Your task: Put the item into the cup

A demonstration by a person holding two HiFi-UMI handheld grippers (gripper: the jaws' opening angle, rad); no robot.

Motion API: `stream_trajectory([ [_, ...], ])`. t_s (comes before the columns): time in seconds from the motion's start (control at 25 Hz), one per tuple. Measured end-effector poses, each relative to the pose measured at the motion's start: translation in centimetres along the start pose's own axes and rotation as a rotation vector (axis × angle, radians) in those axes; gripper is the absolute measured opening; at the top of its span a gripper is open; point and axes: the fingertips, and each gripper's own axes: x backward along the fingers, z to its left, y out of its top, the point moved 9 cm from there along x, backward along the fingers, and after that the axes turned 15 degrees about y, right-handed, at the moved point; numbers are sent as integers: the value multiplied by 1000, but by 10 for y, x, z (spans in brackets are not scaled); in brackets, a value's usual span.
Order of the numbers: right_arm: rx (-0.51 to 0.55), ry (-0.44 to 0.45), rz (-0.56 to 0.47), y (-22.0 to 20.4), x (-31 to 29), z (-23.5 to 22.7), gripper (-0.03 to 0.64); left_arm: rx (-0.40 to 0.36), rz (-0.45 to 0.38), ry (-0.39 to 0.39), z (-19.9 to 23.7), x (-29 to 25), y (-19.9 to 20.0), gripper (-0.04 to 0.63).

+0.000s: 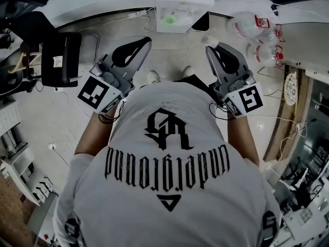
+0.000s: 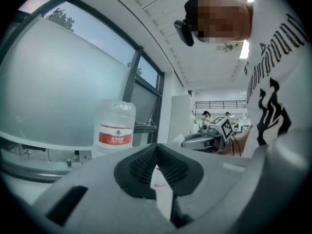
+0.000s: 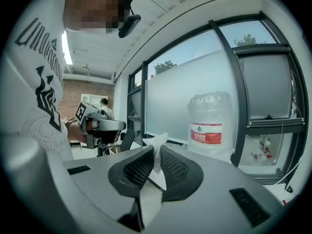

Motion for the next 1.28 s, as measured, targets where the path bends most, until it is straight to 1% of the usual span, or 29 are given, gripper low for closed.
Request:
stream_trajectory([
  [0.2, -13, -23, 18, -1, -7, 16, 48, 24, 12, -18, 11, 12, -7, 14],
  [0.48, -24, 2, 45, -10, -17, 14, 48, 35, 8, -11, 13, 9, -13, 14],
  [0.76, -45, 54, 51, -19, -36, -5, 48, 47, 38, 22, 25, 3, -20, 14],
  [1.04, -72, 69, 57, -40, -50, -34, 48, 41, 66, 13, 36, -24, -39, 14],
  [1.28, -111, 88, 78, -64, -66, -52, 48, 53, 101, 12, 45, -48, -62, 14],
])
